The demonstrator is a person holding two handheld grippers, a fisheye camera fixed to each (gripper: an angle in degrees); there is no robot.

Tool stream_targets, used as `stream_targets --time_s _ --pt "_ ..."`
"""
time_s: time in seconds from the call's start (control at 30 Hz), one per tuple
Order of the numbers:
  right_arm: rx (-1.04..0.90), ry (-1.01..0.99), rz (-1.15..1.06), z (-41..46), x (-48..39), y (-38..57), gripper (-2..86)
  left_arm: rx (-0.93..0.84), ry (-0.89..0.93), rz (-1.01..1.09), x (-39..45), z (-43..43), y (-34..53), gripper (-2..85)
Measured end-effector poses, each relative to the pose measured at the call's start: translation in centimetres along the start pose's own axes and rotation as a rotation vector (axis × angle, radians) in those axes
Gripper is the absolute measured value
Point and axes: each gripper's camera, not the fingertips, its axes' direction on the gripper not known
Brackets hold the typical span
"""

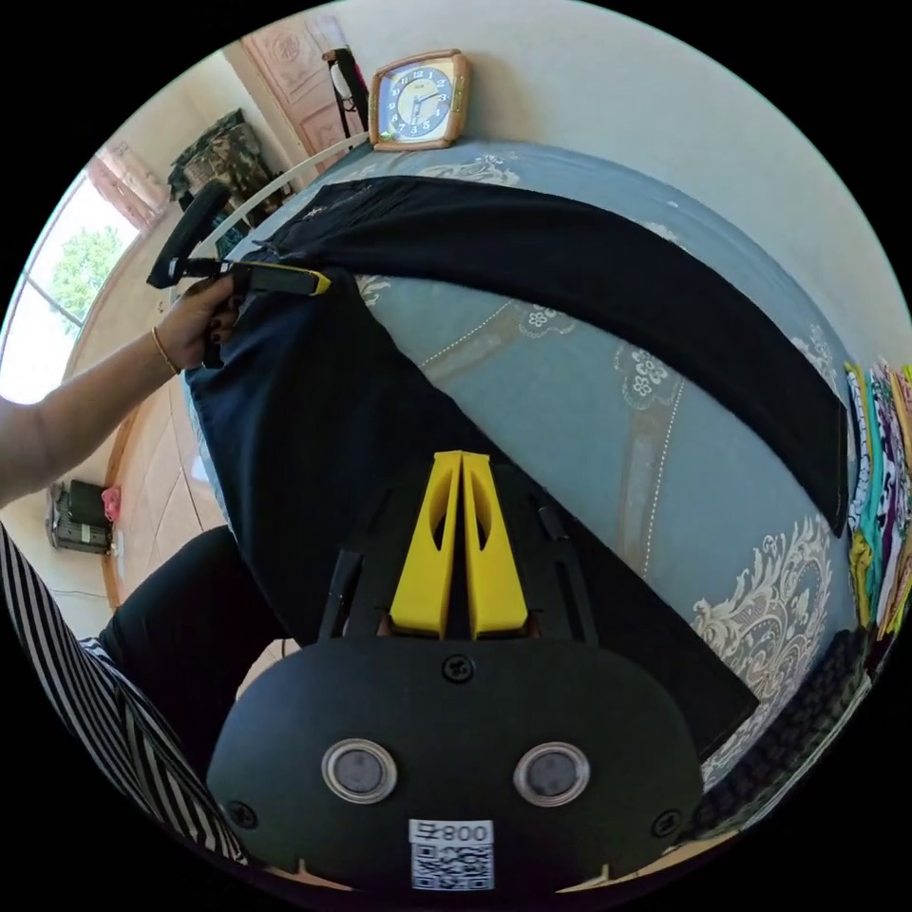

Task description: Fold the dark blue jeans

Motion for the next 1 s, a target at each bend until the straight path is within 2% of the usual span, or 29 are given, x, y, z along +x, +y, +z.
stream_targets --time_s 0.07,0.17,0.3,0.37,0.5,0.67,0.7,0.8,1.0 --pt "0.023 0.031 0.034 -1.8 1.3 1.3 0.2 0.030 -0.001 0.041 1.8 -0.7 0.3 0.2" --pt "0.013 0.088 0.146 -4.4 4.4 5.2 0.2 0.027 0.128 0.154 5.1 -0.3 0.4 0.1" --pt "-0.068 0.213 0.327 -6.1 9.7 10.4 0.1 -0.090 0.011 0.212 8.5 3.5 -1.8 0.1" --pt "-0.089 0.269 0.366 -5.8 11.6 11.0 0.1 -0.040 0.035 0.199 8.7 4.0 -3.3 0.1" --pt "-0.054 0.159 0.444 -7.2 14.6 11.1 0.0 -0.058 0.053 0.144 9.6 4.6 -5.8 0.2" --pt "-0.016 0.258 0.409 -9.0 15.1 11.3 0.0 -0.025 0.070 0.161 11.5 4.1 -6.1 0.3" --pt "-0.054 0.247 0.419 -8.3 16.1 11.1 0.0 -0.071 0.067 0.151 11.7 5.2 -6.6 0.4" --pt "-0.029 0.133 0.479 -9.5 18.3 10.7 0.0 -0.046 0.117 0.125 11.9 4.7 -7.9 0.6" --pt "0.071 0.203 0.336 -12.4 20.3 5.5 0.3 0.114 0.059 0.201 11.8 1.1 -12.7 3.6"
